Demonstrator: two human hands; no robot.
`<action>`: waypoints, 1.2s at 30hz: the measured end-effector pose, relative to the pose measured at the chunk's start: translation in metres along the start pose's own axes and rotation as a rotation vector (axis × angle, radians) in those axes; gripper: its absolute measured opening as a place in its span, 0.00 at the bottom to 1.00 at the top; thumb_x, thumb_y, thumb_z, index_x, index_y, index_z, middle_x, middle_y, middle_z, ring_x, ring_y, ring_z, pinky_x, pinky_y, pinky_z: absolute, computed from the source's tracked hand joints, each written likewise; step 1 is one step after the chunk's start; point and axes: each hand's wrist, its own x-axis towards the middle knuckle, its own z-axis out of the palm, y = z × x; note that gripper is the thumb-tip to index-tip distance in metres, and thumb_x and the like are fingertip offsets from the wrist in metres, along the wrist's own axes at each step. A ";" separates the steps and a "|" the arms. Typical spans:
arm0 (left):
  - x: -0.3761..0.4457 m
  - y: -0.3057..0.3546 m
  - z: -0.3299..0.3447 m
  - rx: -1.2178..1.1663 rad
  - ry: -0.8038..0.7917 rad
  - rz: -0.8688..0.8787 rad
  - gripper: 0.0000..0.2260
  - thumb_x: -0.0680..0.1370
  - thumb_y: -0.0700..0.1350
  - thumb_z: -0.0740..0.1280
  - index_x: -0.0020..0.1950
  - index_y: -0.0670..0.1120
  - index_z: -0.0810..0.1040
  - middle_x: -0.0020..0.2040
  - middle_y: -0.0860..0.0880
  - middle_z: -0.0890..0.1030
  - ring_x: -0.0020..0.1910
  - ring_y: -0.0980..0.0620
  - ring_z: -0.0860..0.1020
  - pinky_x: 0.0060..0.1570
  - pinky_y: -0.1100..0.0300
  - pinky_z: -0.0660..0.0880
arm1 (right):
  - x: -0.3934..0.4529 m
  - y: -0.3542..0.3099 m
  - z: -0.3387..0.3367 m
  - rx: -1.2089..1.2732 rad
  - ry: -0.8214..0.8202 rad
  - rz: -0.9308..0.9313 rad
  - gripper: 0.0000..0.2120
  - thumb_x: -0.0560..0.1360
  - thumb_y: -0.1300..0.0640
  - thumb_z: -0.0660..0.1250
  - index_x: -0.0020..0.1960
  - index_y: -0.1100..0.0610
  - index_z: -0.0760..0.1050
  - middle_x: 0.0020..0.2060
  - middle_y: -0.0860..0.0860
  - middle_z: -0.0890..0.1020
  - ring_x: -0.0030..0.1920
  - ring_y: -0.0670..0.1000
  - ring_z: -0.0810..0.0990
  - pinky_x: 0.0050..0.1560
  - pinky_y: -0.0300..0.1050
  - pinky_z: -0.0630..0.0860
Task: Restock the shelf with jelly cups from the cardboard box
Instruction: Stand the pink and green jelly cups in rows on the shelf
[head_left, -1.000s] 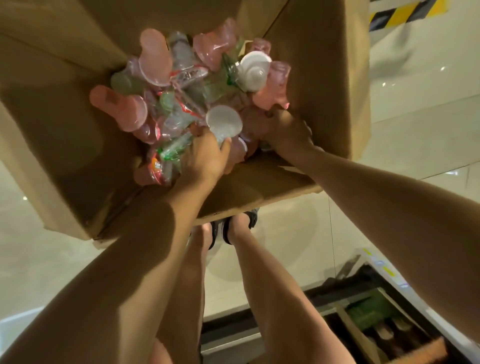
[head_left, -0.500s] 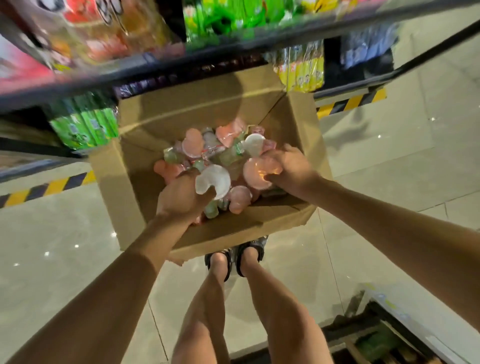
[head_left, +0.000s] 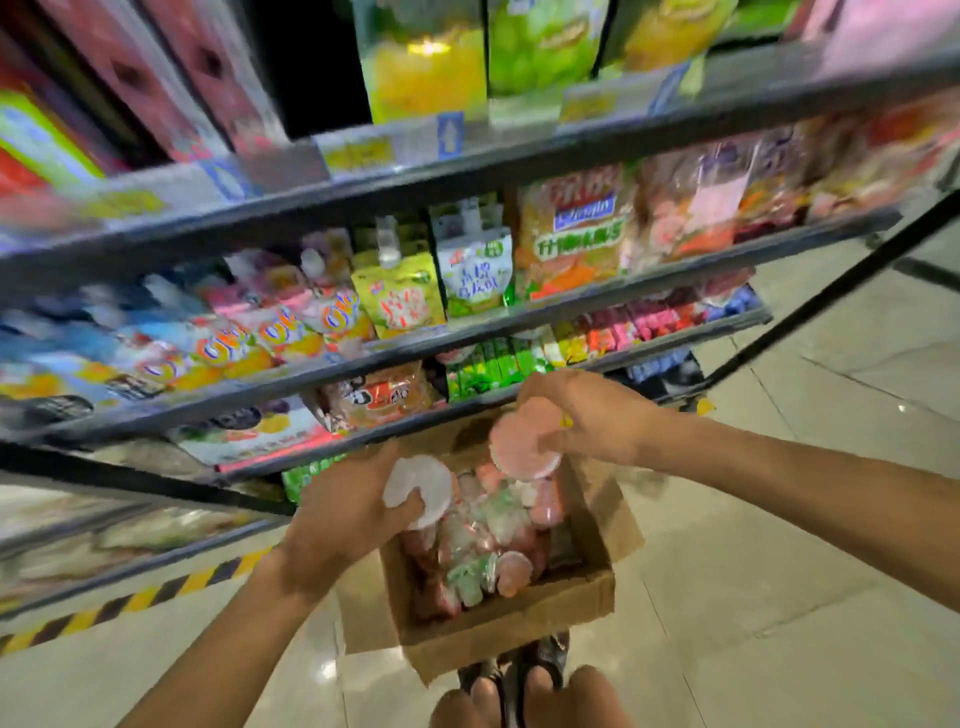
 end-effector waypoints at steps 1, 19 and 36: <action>-0.005 0.008 -0.023 -0.006 0.051 0.041 0.34 0.66 0.69 0.52 0.62 0.49 0.74 0.53 0.49 0.81 0.53 0.45 0.79 0.46 0.54 0.74 | -0.007 -0.011 -0.021 -0.033 0.017 -0.021 0.24 0.73 0.52 0.73 0.66 0.52 0.70 0.59 0.53 0.78 0.60 0.56 0.75 0.55 0.48 0.72; -0.120 0.140 -0.354 0.202 0.506 0.373 0.09 0.73 0.62 0.64 0.44 0.61 0.65 0.34 0.61 0.70 0.34 0.59 0.70 0.33 0.59 0.65 | -0.179 -0.164 -0.348 -0.062 0.354 -0.362 0.19 0.71 0.48 0.76 0.59 0.46 0.76 0.48 0.41 0.82 0.47 0.39 0.79 0.46 0.33 0.74; -0.111 0.180 -0.528 0.312 0.755 0.199 0.14 0.74 0.60 0.64 0.54 0.54 0.76 0.43 0.51 0.81 0.39 0.52 0.78 0.35 0.57 0.74 | -0.178 -0.219 -0.493 -0.167 0.617 -0.417 0.19 0.71 0.49 0.76 0.59 0.48 0.77 0.50 0.48 0.84 0.49 0.47 0.83 0.52 0.50 0.81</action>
